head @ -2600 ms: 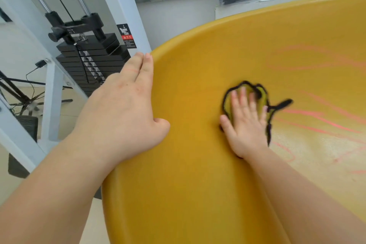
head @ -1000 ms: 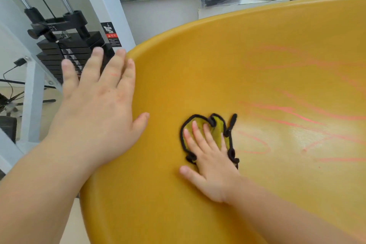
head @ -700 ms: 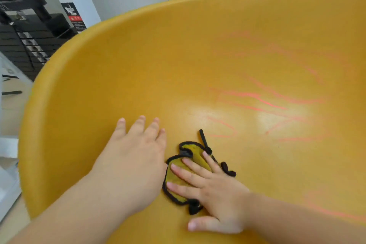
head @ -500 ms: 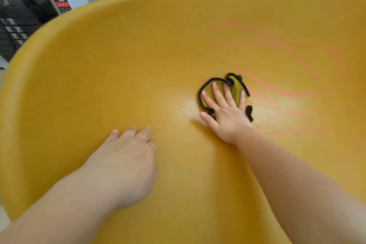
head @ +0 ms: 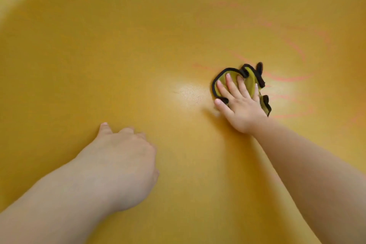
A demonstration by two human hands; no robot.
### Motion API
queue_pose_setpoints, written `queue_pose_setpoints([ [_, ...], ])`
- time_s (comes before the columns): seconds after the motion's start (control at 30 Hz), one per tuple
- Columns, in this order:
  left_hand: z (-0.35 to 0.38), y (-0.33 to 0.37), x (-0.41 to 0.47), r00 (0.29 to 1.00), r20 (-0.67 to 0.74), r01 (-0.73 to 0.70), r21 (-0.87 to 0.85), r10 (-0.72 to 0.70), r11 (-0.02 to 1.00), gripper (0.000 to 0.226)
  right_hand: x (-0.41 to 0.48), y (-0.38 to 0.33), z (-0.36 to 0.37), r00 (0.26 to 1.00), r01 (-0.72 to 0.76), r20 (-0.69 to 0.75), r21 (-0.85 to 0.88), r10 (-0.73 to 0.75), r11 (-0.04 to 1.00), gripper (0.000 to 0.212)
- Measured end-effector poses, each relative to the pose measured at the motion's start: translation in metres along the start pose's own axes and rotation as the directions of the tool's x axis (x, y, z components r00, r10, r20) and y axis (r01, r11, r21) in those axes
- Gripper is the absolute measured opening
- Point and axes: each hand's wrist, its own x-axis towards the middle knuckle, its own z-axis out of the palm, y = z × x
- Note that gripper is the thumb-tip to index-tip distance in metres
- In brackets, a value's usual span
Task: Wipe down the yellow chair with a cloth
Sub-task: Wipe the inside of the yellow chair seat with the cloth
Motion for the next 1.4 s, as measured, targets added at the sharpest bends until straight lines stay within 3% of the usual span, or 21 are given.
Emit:
queue_pose_setpoints([
  [0.07, 0.002, -0.001, 0.001, 1.0, -0.019, -0.007, 0.018, 0.007, 1.0, 0.054, -0.004, -0.035, 0.01, 0.999, -0.05, 0.005, 0.058, 0.05, 0.997, 0.095],
  [0.13, 0.003, -0.001, 0.002, 0.999, -0.032, -0.016, 0.026, 0.017, 1.0, 0.054, -0.038, -0.072, 0.02, 0.98, 0.178, 0.084, 0.058, -0.182, 0.982, 0.103],
  [0.2, 0.004, -0.001, 0.002, 0.999, -0.037, -0.015, 0.029, 0.016, 0.999, 0.054, -0.076, -0.081, 0.025, 0.865, 0.459, 0.195, 0.065, -0.462, 0.886, 0.095],
  [0.27, 0.004, -0.001, 0.003, 0.999, -0.035, -0.016, 0.02, 0.016, 1.0, 0.052, -0.069, -0.051, 0.016, 0.788, 0.595, 0.219, -0.027, -0.576, 0.804, 0.085],
  [0.33, 0.003, -0.001, 0.002, 0.999, -0.027, -0.019, 0.005, 0.02, 1.0, 0.05, -0.034, -0.009, 0.003, 0.898, 0.438, 0.119, -0.173, -0.423, 0.882, 0.086],
  [0.4, 0.004, -0.001, 0.001, 0.999, -0.034, -0.028, 0.015, 0.029, 0.999, 0.05, -0.003, 0.018, -0.008, 0.998, 0.064, -0.013, -0.118, -0.066, 0.991, 0.087],
  [0.43, 0.004, -0.001, 0.001, 0.999, -0.042, -0.032, 0.025, 0.033, 0.999, 0.05, 0.005, 0.017, -0.006, 0.997, -0.072, -0.044, -0.027, 0.071, 0.997, 0.088],
  [0.5, 0.005, -0.001, 0.001, 0.998, -0.044, -0.033, 0.033, 0.035, 0.999, 0.05, 0.004, -0.02, 0.006, 0.991, -0.128, -0.031, 0.097, 0.132, 0.987, 0.091],
  [0.6, 0.004, 0.0, 0.001, 0.996, -0.079, -0.031, 0.026, 0.033, 0.999, 0.054, -0.045, -0.094, 0.021, 0.976, 0.174, 0.106, 0.143, -0.19, 0.974, 0.095],
  [0.67, 0.0, 0.0, 0.001, 0.991, -0.131, -0.02, 0.027, 0.024, 0.999, 0.058, -0.083, -0.114, 0.022, 0.874, 0.424, 0.182, 0.171, -0.451, 0.89, 0.088],
  [0.73, -0.006, 0.0, 0.003, 0.987, -0.156, -0.019, 0.041, 0.025, 0.999, 0.06, -0.087, -0.087, 0.018, 0.781, 0.571, 0.224, 0.123, -0.583, 0.812, 0.078],
  [0.8, -0.012, 0.002, 0.009, 0.991, -0.134, -0.006, 0.094, 0.019, 0.996, 0.068, -0.063, -0.033, 0.014, 0.856, 0.498, 0.194, -0.053, -0.48, 0.866, 0.076],
  [0.87, -0.015, 0.006, 0.019, 0.996, -0.086, 0.022, 0.155, -0.008, 0.988, 0.078, -0.036, 0.023, 0.002, 0.988, 0.141, 0.088, -0.146, -0.129, 0.979, 0.085],
  [0.93, -0.015, 0.012, 0.03, 0.997, -0.06, 0.055, 0.18, -0.045, 0.982, 0.087, -0.021, 0.046, -0.004, 0.979, -0.204, 0.021, -0.032, 0.205, 0.978, 0.085],
  [0.97, -0.015, 0.017, 0.035, 0.996, -0.056, 0.073, 0.178, -0.064, 0.981, 0.091, -0.019, 0.039, -0.003, 0.96, -0.279, 0.035, 0.043, 0.278, 0.959, 0.086],
  [1.03, -0.016, 0.028, 0.043, 0.994, -0.068, 0.095, 0.152, -0.086, 0.984, 0.099, -0.03, -0.002, 0.004, 0.972, -0.221, 0.105, 0.098, 0.211, 0.97, 0.089],
  [1.1, -0.018, 0.041, 0.048, 0.992, -0.102, 0.089, 0.094, -0.079, 0.992, 0.101, -0.067, -0.044, 0.014, 0.979, 0.073, 0.184, 0.104, -0.092, 0.992, 0.088],
  [1.2, -0.019, 0.062, 0.056, 0.993, -0.113, 0.046, 0.028, -0.042, 0.999, 0.101, -0.119, -0.035, 0.011, 0.837, 0.441, 0.317, 0.09, -0.446, 0.893, 0.08],
  [1.27, -0.016, 0.075, 0.061, 0.994, -0.105, 0.013, 0.003, -0.013, 1.0, 0.107, -0.112, 0.017, 0.002, 0.864, 0.424, 0.312, -0.033, -0.394, 0.905, 0.077],
  [1.33, -0.014, 0.085, 0.065, 0.995, -0.1, -0.013, -0.04, 0.009, 0.999, 0.114, -0.093, 0.072, -0.009, 0.962, 0.167, 0.243, -0.175, -0.121, 0.97, 0.084],
  [1.4, -0.014, 0.088, 0.069, 0.996, -0.089, -0.028, -0.078, 0.021, 0.997, 0.114, -0.077, 0.103, -0.014, 0.976, -0.143, 0.137, -0.183, 0.17, 0.973, 0.088],
])
